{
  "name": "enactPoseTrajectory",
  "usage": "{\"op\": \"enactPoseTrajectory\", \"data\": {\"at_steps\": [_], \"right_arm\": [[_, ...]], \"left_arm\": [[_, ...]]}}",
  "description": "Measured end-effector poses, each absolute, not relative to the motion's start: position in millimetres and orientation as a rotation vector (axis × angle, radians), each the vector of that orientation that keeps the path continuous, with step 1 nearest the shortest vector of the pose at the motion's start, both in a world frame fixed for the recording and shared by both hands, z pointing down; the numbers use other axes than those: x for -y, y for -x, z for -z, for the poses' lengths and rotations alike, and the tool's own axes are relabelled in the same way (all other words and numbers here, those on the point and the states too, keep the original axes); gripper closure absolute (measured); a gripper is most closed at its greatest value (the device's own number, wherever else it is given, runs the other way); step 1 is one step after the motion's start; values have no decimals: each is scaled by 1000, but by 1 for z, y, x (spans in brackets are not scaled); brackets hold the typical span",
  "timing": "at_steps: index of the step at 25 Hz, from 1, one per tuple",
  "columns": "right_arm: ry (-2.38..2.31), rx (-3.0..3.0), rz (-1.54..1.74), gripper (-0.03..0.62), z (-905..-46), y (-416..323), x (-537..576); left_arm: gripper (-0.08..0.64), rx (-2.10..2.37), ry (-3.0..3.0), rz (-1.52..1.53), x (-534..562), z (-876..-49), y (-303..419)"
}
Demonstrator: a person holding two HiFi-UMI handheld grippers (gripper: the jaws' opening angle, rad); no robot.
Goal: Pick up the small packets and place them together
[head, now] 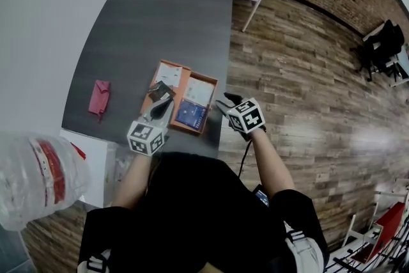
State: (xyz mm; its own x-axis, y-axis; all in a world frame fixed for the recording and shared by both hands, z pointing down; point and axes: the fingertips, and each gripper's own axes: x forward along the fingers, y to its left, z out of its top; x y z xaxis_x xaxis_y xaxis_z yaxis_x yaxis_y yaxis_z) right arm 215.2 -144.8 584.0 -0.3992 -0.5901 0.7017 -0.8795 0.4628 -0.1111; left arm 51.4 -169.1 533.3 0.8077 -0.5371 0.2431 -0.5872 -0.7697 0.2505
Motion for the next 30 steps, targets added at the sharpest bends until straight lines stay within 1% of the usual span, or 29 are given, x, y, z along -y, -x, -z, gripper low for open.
{"op": "enactPoseTrajectory", "data": {"at_steps": [7,13,18,26,30], "right_arm": [[-1210,2219,-667,416,-594,-206,127],[-1113,2260,-678,394,-604,-188,110],[-1024,2293,-617,373,-601,-174,102],[-1094,2408,-669,376,-596,-169,92],[-1134,2460,-692,402,-591,-167,85]], "left_arm": [[561,868,-2672,-199,145,-535,-50],[561,947,-2634,-194,130,-536,-38],[561,1000,-2612,-200,113,-538,-33],[561,1123,-2581,-202,78,-535,-10],[561,1165,-2587,-186,67,-530,0]]}}
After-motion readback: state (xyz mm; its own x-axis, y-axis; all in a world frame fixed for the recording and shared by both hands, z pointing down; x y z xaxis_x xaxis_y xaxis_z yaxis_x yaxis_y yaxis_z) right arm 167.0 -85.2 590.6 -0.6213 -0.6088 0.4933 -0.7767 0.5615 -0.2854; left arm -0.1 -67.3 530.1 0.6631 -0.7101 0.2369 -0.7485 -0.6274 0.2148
